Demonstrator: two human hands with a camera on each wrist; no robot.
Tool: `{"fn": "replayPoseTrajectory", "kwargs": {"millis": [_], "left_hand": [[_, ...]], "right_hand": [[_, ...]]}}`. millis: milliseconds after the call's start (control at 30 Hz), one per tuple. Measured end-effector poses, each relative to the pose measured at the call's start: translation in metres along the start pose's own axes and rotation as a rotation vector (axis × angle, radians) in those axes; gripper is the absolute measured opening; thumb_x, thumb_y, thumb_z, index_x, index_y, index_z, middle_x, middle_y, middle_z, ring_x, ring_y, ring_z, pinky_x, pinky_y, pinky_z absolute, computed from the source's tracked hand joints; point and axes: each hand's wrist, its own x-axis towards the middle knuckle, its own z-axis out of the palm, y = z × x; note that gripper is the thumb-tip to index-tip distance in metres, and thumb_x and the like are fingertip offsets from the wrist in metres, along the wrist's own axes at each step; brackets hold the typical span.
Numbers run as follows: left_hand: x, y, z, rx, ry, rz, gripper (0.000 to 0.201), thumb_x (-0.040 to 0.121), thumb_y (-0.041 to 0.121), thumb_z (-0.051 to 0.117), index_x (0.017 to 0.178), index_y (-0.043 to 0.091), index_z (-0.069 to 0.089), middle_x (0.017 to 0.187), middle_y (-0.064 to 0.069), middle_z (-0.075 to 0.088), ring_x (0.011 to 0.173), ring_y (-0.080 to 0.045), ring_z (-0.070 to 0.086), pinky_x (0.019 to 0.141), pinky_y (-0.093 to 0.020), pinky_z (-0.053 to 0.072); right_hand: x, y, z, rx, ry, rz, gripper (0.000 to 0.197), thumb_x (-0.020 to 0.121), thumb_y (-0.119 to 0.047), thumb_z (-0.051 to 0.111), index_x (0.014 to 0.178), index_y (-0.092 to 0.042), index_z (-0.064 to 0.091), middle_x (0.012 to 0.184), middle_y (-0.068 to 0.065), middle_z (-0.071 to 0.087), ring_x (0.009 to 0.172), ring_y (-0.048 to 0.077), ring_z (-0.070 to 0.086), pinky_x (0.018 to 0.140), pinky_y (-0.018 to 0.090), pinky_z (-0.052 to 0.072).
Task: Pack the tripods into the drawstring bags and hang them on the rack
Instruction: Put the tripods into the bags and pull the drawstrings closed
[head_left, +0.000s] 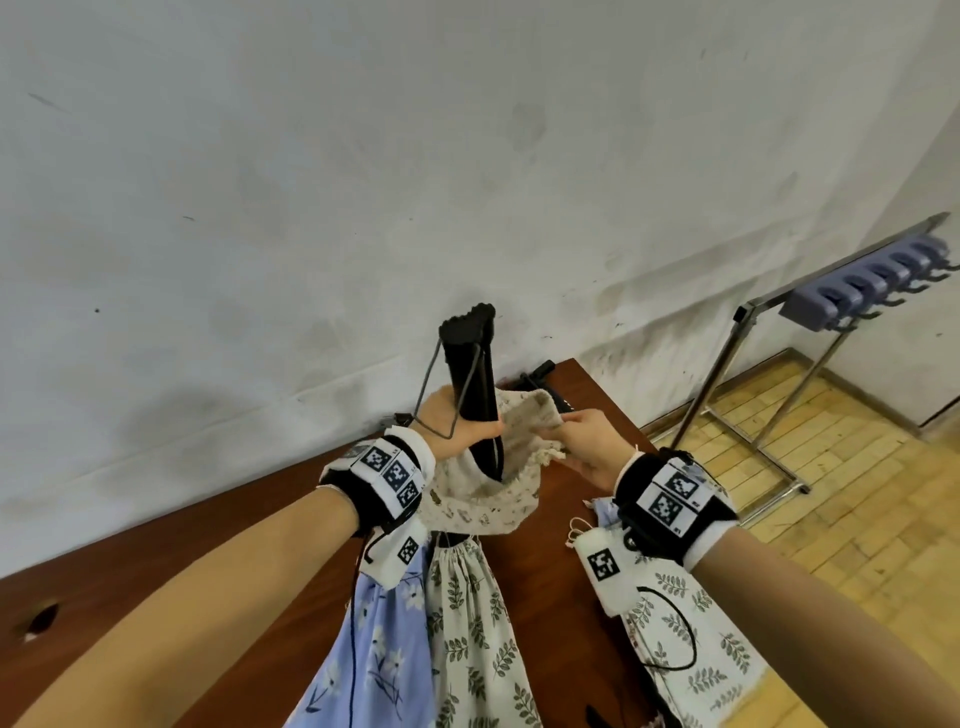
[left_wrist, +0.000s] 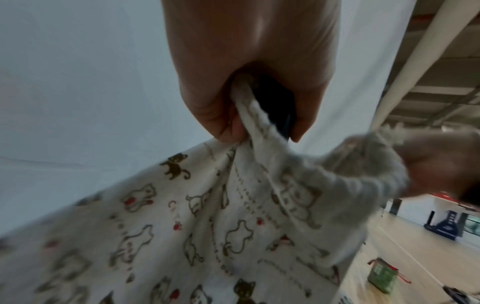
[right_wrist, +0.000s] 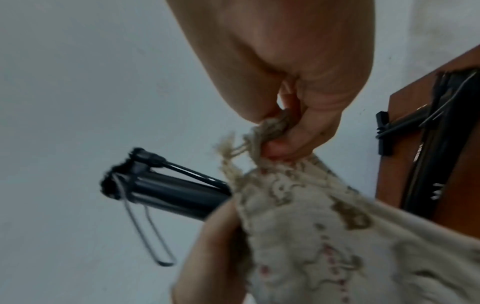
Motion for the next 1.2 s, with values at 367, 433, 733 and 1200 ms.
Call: {"fn": "replayPoseTrajectory", "kwargs": {"millis": [367, 433, 733, 1200], "left_hand": [[0.006, 0.014, -0.005, 0.041, -0.047, 0.1, 0.051, 0.061, 0.047, 0.081, 0.097, 0.015, 0.067, 0.093, 0.0, 0.07, 0.091, -0.014, 0.067, 0.083, -0.04, 0.057], [0.007, 0.017, -0.01, 0.092, -0.08, 0.131, 0.061, 0.055, 0.058, 0.078, 0.099, 0.018, 0.066, 0.096, 0.003, 0.07, 0.092, -0.012, 0.067, 0.082, -0.035, 0.057], [-0.001, 0.053, 0.03, 0.152, -0.278, 0.212, 0.025, 0.086, 0.017, 0.067, 0.108, 0.01, 0.059, 0.096, -0.003, 0.063, 0.095, -0.017, 0.061, 0.086, -0.032, 0.05], [-0.024, 0.02, 0.076, 0.289, -0.351, 0.175, 0.033, 0.081, 0.019, 0.067, 0.105, -0.001, 0.057, 0.103, -0.013, 0.059, 0.092, -0.018, 0.053, 0.085, -0.032, 0.043]], "right_hand": [[-0.025, -0.044, -0.079, -0.143, 0.343, -0.154, 0.033, 0.086, 0.01, 0.042, 0.077, -0.003, 0.071, 0.066, 0.017, 0.059, 0.037, 0.012, 0.036, 0.032, 0.019, 0.03], [-0.028, -0.043, -0.09, -0.248, 0.377, -0.15, 0.032, 0.085, 0.008, 0.043, 0.073, -0.005, 0.07, 0.066, 0.015, 0.058, 0.042, 0.016, 0.039, 0.034, 0.021, 0.031], [-0.056, -0.054, -0.014, -0.118, -0.152, -0.24, 0.028, 0.091, 0.009, 0.04, 0.078, -0.015, 0.044, 0.06, 0.002, 0.04, 0.036, 0.008, 0.032, 0.032, 0.015, 0.02], [-0.035, 0.018, -0.041, -0.478, -0.282, -0.055, 0.055, 0.08, 0.004, 0.068, 0.127, -0.017, 0.048, 0.059, 0.001, 0.057, 0.041, 0.012, 0.047, 0.043, 0.024, 0.039]]}}
